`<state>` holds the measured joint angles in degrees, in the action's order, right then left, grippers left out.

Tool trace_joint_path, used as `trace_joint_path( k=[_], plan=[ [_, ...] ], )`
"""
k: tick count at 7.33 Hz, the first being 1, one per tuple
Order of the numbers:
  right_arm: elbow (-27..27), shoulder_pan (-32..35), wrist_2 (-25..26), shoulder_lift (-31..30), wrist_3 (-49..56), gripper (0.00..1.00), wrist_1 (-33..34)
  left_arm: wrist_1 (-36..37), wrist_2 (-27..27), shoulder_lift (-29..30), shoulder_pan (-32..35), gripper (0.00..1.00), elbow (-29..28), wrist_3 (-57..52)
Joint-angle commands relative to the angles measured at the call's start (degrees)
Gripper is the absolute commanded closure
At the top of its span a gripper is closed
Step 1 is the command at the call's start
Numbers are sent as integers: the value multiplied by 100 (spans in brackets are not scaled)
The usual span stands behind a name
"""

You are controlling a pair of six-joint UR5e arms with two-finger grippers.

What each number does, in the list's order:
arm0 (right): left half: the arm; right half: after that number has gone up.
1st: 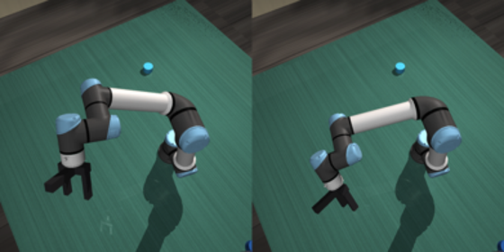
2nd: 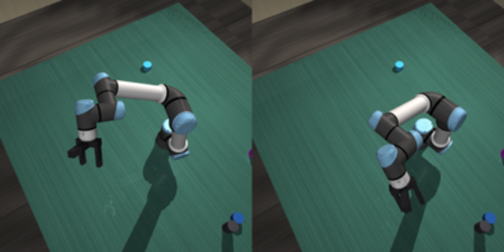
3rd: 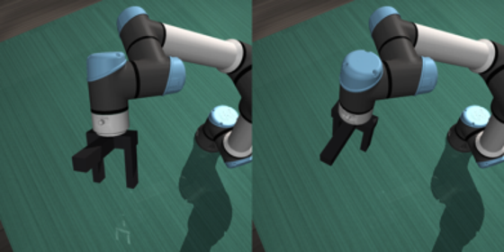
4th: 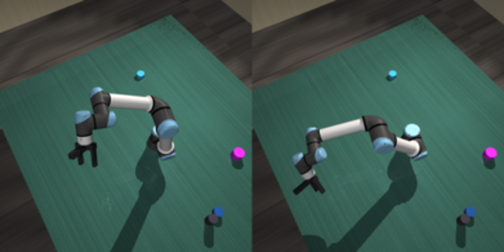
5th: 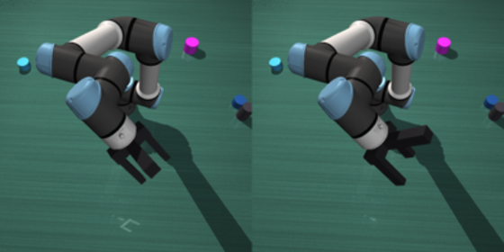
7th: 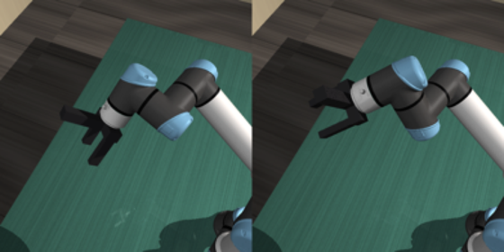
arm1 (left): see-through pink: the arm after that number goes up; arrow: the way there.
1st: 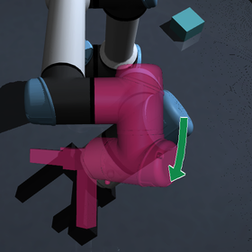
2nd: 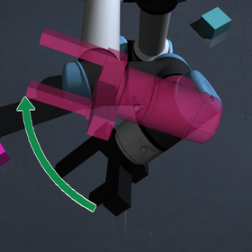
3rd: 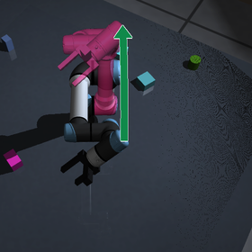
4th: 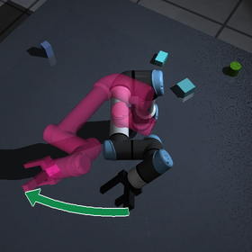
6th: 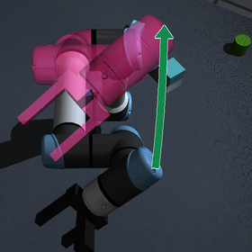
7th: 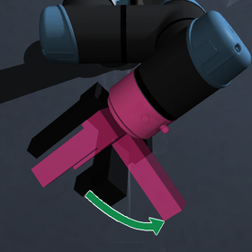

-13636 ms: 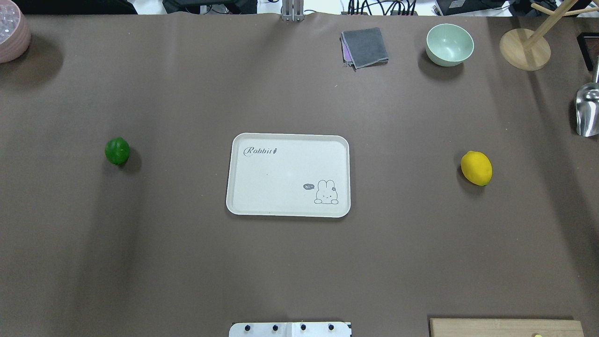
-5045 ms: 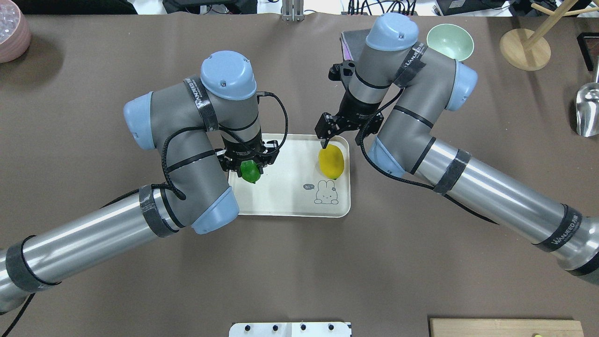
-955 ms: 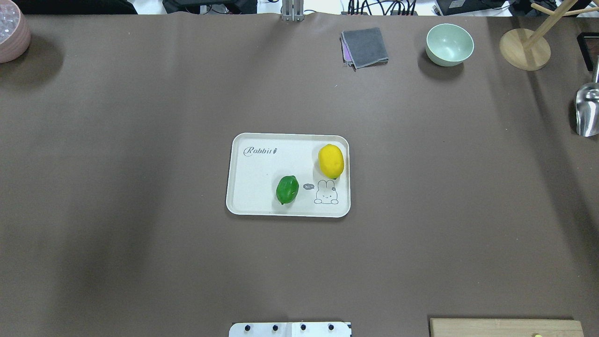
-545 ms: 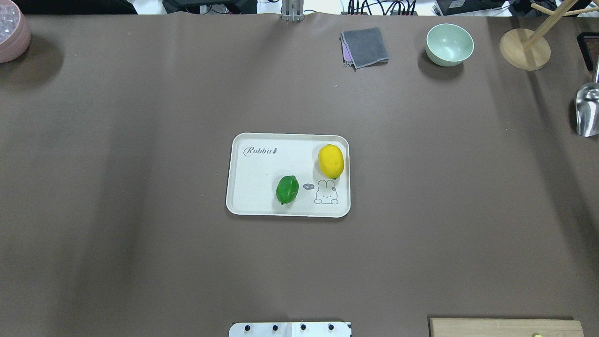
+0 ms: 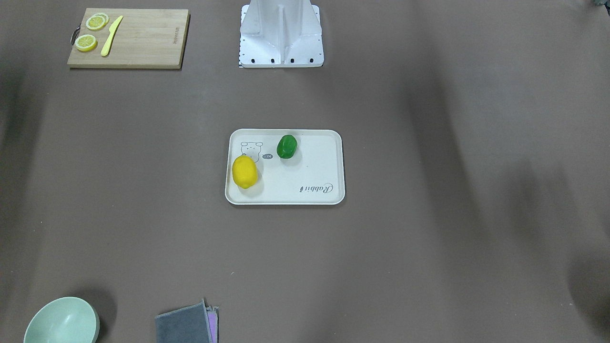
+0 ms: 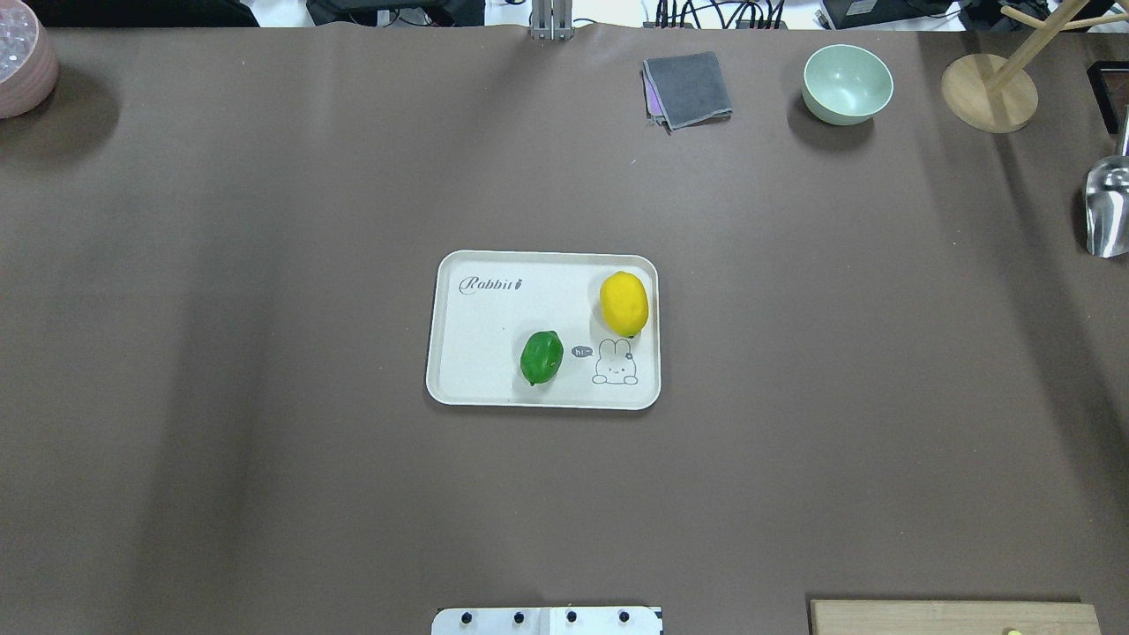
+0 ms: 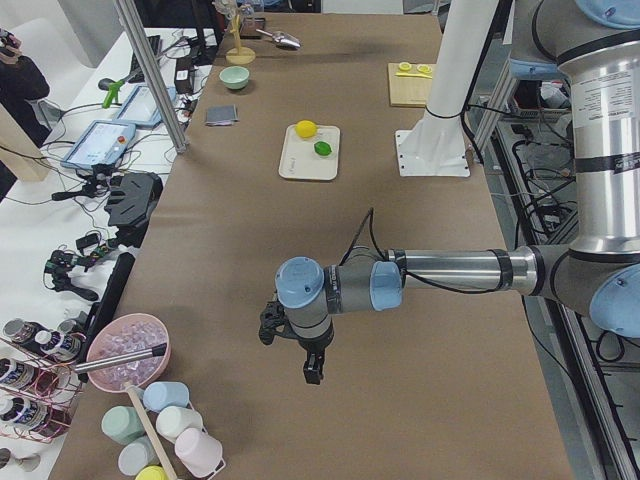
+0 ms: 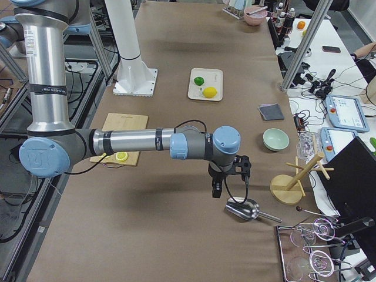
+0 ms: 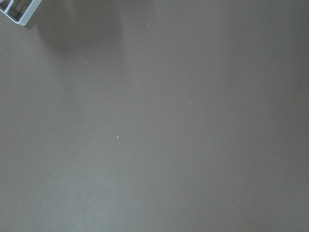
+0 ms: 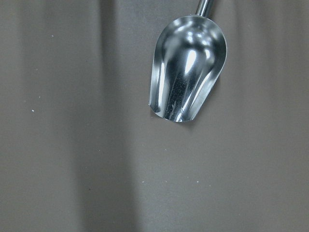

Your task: Place all lemons on tray

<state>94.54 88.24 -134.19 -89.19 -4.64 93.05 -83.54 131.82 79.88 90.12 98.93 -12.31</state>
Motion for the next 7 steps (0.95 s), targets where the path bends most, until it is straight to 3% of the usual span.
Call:
trace_joint_path(
  k=[1, 7],
  plan=[
    [21, 0, -2, 7, 7, 1, 55, 4, 54, 1, 6, 2, 12, 1],
    [30, 0, 24, 7, 7, 1, 55, 57, 63, 10, 14, 2, -5, 45]
  ],
)
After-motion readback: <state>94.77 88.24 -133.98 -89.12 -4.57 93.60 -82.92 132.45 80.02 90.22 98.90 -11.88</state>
